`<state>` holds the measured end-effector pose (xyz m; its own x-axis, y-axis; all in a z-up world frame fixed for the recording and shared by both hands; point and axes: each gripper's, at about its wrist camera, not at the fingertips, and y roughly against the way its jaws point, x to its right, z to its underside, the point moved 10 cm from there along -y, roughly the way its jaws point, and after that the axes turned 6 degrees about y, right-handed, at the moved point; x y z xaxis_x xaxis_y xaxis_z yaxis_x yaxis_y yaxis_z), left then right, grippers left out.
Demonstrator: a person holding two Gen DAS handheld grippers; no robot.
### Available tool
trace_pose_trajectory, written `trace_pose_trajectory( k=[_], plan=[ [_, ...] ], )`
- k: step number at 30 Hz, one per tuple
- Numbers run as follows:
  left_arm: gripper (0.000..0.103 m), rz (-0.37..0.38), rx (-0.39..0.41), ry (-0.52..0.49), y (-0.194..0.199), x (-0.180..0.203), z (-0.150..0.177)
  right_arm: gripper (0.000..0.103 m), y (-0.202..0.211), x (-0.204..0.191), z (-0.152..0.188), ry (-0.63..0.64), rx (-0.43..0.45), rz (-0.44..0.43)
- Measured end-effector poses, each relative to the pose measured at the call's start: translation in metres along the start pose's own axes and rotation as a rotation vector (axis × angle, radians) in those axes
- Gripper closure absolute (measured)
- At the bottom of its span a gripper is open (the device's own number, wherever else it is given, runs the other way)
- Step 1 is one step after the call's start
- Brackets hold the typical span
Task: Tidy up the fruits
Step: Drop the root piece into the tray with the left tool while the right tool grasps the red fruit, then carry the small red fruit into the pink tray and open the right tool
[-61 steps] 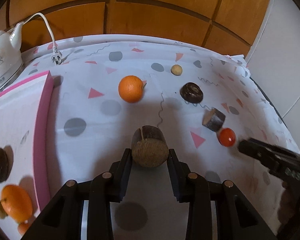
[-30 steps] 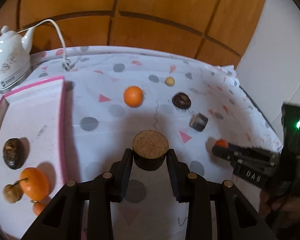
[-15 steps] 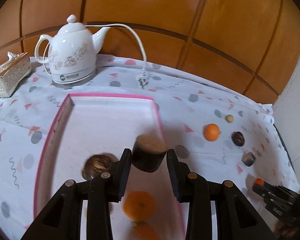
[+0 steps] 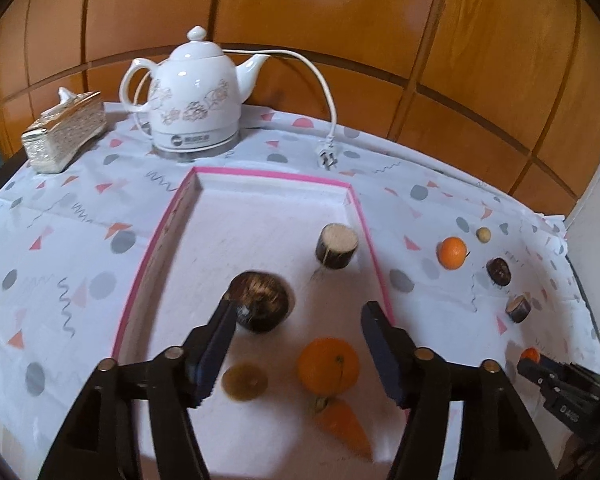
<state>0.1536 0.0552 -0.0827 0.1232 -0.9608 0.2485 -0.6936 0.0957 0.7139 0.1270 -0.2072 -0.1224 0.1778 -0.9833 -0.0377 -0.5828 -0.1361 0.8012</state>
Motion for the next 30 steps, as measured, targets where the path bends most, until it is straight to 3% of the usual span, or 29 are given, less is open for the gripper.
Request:
trace_pose_trajectory(
  k=[9, 22, 30],
  plan=[
    [0.028, -0.069, 0.004, 0.051, 0.011, -0.028, 0.009, 0.075, 0.004, -0.065, -0.008, 0.106, 0.01, -0.11],
    [0.024, -0.119, 0.056, 0.131, 0.033, -0.072, 0.0, 0.075, 0.02, -0.182, -0.028, 0.285, 0.026, -0.365],
    [0.024, -0.16, 0.067, 0.183, 0.04, -0.103, -0.001, 0.074, 0.014, -0.23, -0.025, 0.363, -0.001, -0.423]
  ],
)
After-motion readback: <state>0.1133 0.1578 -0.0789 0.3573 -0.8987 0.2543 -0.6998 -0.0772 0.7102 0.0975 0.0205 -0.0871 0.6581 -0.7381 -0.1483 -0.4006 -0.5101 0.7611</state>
